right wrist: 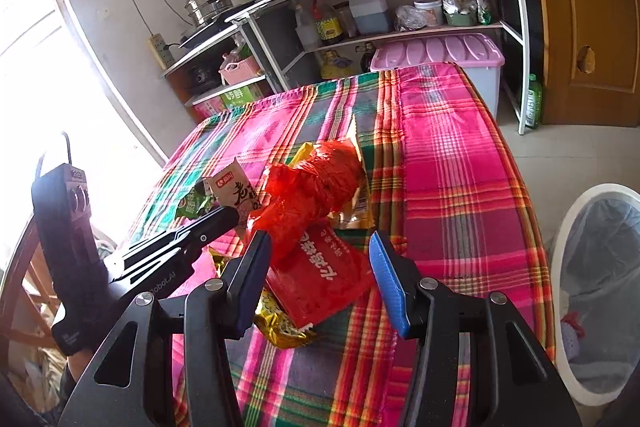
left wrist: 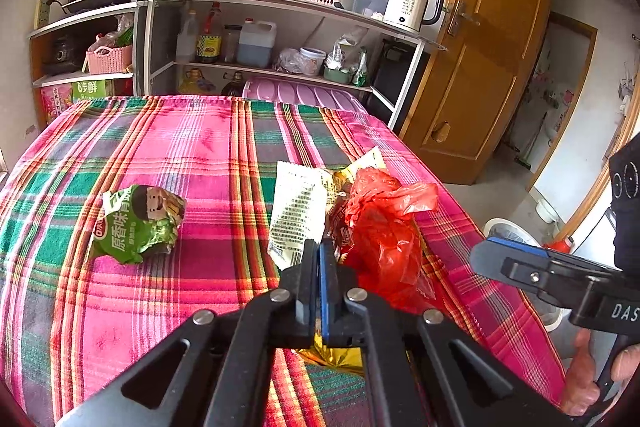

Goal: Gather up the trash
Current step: 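Grasp the white paper receipt with the left tool, then grasp the red plastic bag with the right tool while the left tool holds the receipt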

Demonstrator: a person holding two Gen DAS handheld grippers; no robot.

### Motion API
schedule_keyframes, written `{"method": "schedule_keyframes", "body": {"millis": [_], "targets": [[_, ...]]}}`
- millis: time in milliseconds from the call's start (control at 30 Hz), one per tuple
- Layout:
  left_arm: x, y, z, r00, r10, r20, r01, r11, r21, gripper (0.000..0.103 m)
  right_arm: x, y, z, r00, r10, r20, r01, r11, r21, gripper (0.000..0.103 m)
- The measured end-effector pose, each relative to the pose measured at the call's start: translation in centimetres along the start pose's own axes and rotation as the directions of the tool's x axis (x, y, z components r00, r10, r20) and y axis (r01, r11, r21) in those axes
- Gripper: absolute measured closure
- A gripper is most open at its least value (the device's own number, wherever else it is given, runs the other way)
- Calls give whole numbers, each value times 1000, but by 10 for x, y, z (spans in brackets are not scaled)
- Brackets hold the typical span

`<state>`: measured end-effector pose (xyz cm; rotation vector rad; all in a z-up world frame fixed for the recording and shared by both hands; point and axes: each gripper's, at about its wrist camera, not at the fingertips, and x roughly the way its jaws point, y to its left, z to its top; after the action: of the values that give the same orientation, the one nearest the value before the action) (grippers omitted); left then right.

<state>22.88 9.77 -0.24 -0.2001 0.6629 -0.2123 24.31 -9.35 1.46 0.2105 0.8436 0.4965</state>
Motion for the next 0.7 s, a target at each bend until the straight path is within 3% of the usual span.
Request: {"method": "schedule_keyframes", "body": {"millis": [467, 567, 633, 700], "targets": [[-12, 26, -5, 998, -48, 35, 50, 997, -65, 103, 61, 13, 16, 994, -13, -109, 20, 998, 66, 51], [-12, 29, -6, 998, -60, 35, 62, 996, -69, 103, 66, 14, 16, 993, -30, -111, 36, 998, 57, 63], [-13, 30, -7, 997, -69, 30, 72, 995, -76, 103, 64, 16, 17, 994, -40, -102, 45, 998, 47, 79], [-13, 31, -7, 997, -72, 30, 74, 994, -76, 103, 62, 17, 16, 994, -45, -96, 49, 998, 36, 79]]}}
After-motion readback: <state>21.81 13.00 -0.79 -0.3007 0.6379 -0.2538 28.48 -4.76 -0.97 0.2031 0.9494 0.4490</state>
